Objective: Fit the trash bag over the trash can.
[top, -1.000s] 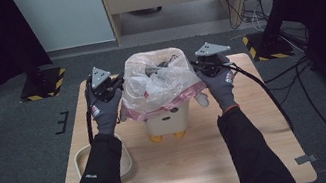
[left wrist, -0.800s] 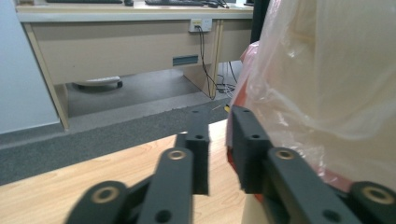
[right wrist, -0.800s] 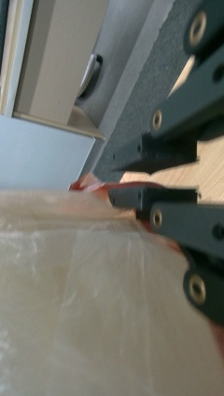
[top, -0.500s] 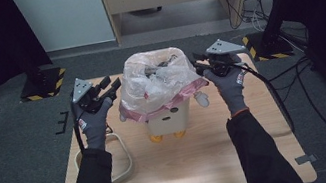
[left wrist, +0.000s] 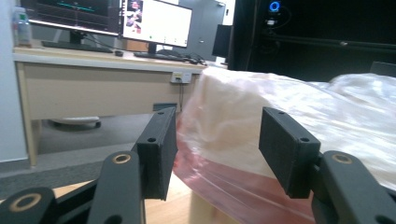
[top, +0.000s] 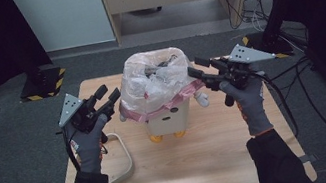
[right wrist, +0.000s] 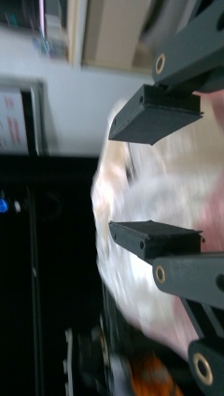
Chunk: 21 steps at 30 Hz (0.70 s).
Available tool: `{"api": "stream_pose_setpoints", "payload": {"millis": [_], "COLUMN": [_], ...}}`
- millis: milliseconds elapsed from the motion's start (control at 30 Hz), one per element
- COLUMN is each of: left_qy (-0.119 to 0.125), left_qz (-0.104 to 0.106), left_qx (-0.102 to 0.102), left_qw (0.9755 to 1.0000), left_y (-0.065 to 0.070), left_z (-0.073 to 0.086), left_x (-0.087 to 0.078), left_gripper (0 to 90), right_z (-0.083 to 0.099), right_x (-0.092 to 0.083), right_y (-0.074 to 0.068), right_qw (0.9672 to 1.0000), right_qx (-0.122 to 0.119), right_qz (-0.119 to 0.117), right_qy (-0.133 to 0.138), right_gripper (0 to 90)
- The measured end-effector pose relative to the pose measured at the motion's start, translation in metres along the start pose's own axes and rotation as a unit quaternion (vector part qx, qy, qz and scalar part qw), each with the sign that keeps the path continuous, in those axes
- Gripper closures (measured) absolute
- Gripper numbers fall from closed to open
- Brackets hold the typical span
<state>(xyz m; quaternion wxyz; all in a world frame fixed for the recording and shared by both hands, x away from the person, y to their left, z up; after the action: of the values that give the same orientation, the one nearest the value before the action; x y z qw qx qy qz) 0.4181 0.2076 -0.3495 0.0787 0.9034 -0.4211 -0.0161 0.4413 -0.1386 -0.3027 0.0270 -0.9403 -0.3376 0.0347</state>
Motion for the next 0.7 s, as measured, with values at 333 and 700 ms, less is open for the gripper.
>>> {"api": "stream_pose_setpoints", "payload": {"millis": [333,700], "left_qy": [0.004,-0.014], "left_qz": [0.012,0.016], "left_qx": [-0.004,-0.007], "left_qw": [0.9999,0.9998], "left_y": [0.009,0.011], "left_z": [0.004,0.016], "left_x": [0.001,0.009], "left_gripper": [45.1,44.2], "right_z": [0.018,0.036], "right_x": [-0.015,-0.042], "right_y": [-0.014,-0.006], "right_qw": [0.9997,0.9988], "right_qx": [-0.024,-0.036], "right_qz": [-0.009,-0.028], "right_qy": [0.001,-0.016], "right_gripper": [80.6,90.0]}}
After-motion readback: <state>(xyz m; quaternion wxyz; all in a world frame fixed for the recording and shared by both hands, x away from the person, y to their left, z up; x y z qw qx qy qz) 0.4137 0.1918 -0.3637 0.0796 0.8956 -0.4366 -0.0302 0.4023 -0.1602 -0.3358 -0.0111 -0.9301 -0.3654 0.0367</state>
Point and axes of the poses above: each handheld gripper's, and its own axes: x roughly forward along the jaws, z roughly out of its underside, y roughly to its right, the point moved 4 cm from there along x, roughly forward along the jaws, and after that the axes turned 15 degrees about z, right-handed, at the moved point
